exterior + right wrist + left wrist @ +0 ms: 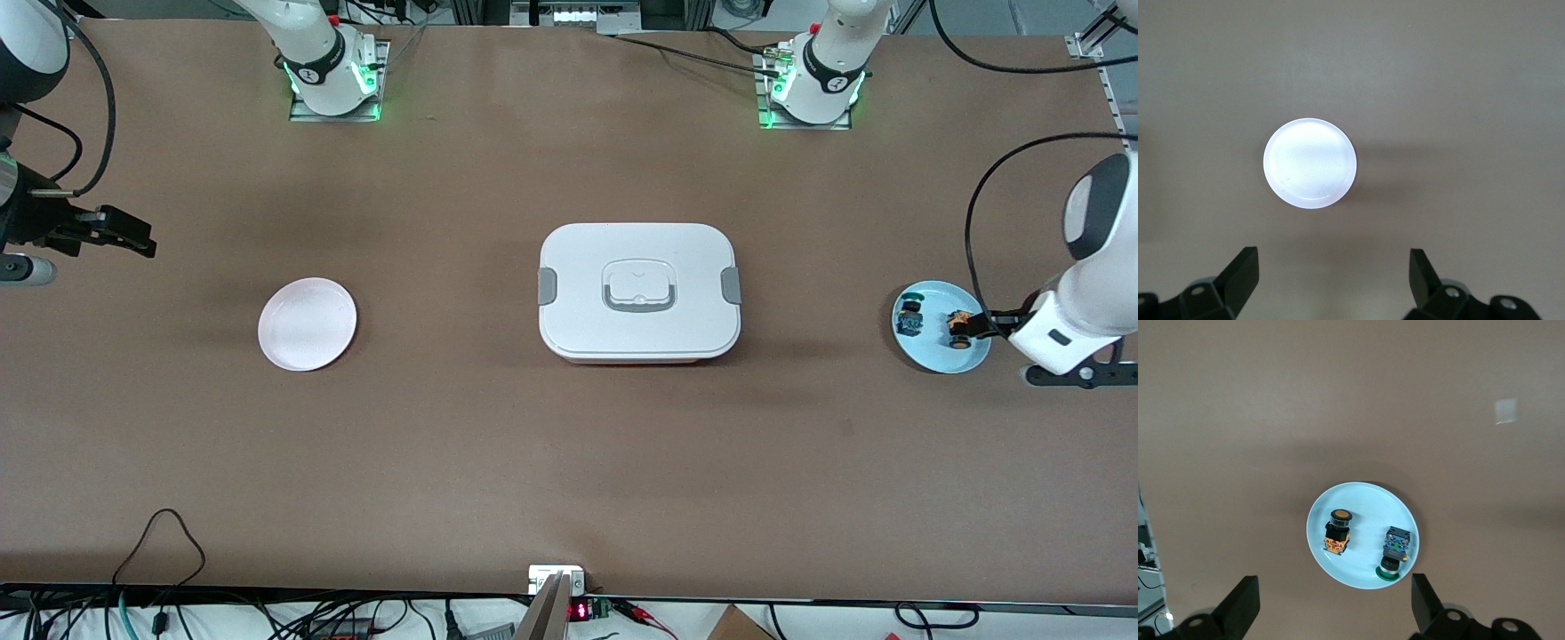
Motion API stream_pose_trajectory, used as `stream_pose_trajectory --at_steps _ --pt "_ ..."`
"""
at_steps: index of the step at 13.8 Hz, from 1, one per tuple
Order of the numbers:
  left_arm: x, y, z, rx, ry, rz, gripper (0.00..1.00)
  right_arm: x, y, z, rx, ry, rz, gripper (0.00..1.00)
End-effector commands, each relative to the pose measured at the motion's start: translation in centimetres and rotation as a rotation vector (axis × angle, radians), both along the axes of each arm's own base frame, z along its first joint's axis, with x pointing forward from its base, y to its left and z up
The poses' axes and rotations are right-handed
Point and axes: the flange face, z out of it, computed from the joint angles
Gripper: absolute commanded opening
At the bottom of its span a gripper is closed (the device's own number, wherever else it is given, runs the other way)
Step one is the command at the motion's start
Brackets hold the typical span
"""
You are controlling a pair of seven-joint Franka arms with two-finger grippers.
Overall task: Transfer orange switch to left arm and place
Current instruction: 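Lower the switch onto the blue plate with the left gripper, then open the left gripper to release the orange switch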
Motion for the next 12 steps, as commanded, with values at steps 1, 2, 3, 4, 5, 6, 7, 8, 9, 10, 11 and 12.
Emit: stream_pose_trajectory --at_steps 1,2,3,4,5,6,7,8,9,10,11,12 --pt "0.8 -0.4 3.3 -0.035 -0.022 0.014 1.0 -0.7 1.3 0.6 0.005 -0.002 0.006 1.0" --pt "1.0 -1.8 4.2 -0.061 -0.037 -0.002 1.0 -0.6 1.2 0.3 -0.001 0.002 0.007 1.0" --pt "0.8 -2.8 5.2 -0.073 -0.052 -0.006 1.0 -0.5 1.2 0.3 -0.001 0.002 0.007 1.0" --pt "0.3 -6.4 6.8 -0.05 -0.064 -0.049 1.0 -0.6 1.2 0.4 -0.003 0.001 0.009 1.0" --pt "-0.1 -8.4 7.4 -0.037 -0.052 -0.07 1.0 -0.6 1.2 0.5 -0.003 -0.002 0.009 1.0" --pt "-0.8 -10.2 8.7 -0.009 -0.053 -0.09 1.0 -0.6 1.3 0.6 -0.003 -0.002 0.01 1.0" --pt "-1.4 -12.5 9.8 0.021 -0.05 -0.112 1.0 -0.6 1.5 0.7 -0.002 -0.004 0.013 1.0" --pt "-2.0 -13.9 11.0 0.023 -0.043 -0.113 1.0 -0.6 1.8 0.7 -0.003 -0.004 0.018 1.0" --pt "-2.5 -14.9 12.5 -0.014 -0.028 -0.09 1.0 -0.6 1.7 0.7 -0.001 -0.004 0.015 1.0" --pt "-2.9 -15.4 13.5 -0.046 -0.004 -0.066 1.0 -0.7 1.3 0.9 0.002 -0.007 0.005 1.0" --pt "-3.2 -14.7 15.0 -0.082 0.002 -0.023 1.0 -0.8 1.0 1.2 0.002 -0.011 0.001 1.0" --pt "-3.5 -13.8 16.5 -0.135 0.001 0.025 1.0 -0.9 1.0 1.3 0.002 -0.013 -0.001 1.0"
